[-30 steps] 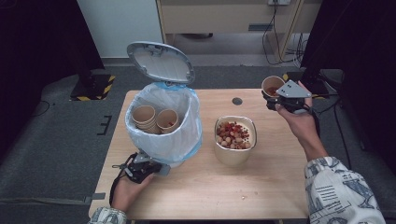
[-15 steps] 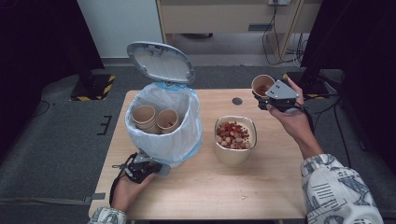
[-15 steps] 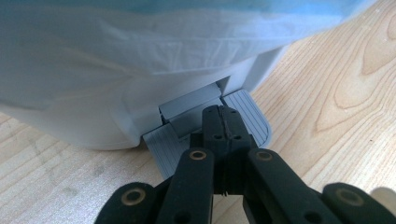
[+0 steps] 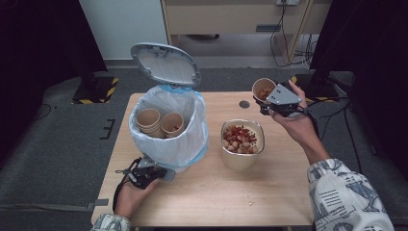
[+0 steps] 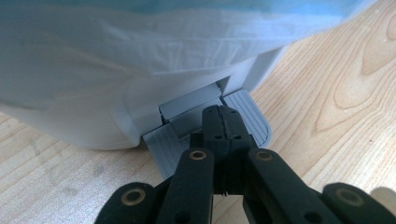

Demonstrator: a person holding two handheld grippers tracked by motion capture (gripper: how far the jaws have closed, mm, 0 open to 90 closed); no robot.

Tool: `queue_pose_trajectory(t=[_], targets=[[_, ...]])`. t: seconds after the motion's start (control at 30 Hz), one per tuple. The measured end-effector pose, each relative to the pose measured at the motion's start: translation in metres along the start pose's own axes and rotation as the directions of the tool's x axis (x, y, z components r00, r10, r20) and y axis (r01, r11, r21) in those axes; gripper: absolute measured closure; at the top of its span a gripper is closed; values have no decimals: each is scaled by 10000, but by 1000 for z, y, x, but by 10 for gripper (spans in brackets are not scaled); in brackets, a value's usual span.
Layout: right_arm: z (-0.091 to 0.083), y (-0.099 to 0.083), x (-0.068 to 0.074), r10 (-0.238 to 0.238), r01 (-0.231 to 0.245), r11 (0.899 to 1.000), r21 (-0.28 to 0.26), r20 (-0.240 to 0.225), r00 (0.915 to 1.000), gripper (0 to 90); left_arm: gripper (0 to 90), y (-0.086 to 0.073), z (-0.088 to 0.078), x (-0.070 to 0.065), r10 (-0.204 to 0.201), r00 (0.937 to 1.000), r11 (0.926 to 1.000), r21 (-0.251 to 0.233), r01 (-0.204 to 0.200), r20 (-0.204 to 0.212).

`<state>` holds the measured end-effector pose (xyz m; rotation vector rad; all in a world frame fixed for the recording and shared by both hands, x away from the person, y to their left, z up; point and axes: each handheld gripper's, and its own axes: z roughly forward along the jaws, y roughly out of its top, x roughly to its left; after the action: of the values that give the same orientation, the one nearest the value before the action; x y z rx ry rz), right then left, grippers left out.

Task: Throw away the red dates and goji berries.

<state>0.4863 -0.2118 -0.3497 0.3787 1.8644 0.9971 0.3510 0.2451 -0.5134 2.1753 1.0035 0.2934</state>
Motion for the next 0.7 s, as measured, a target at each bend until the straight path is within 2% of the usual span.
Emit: queue_pose_trajectory(t=[0.23,0.5,0.7], targets=[[-1,1,4,-567,569,9983,142,-102,9983,285,900,0,0,0,6,10000,10000,0,-6,-1],[0,5,7,-1412,1414,9897,224,-81,9899,285,900,0,0,0,5,10000,10000,2,-5,-1],[-4,10,-1,-1543,1543,9880,17,-33,9880,286,900,0,0,0,-2,10000,10000,1,2,5]])
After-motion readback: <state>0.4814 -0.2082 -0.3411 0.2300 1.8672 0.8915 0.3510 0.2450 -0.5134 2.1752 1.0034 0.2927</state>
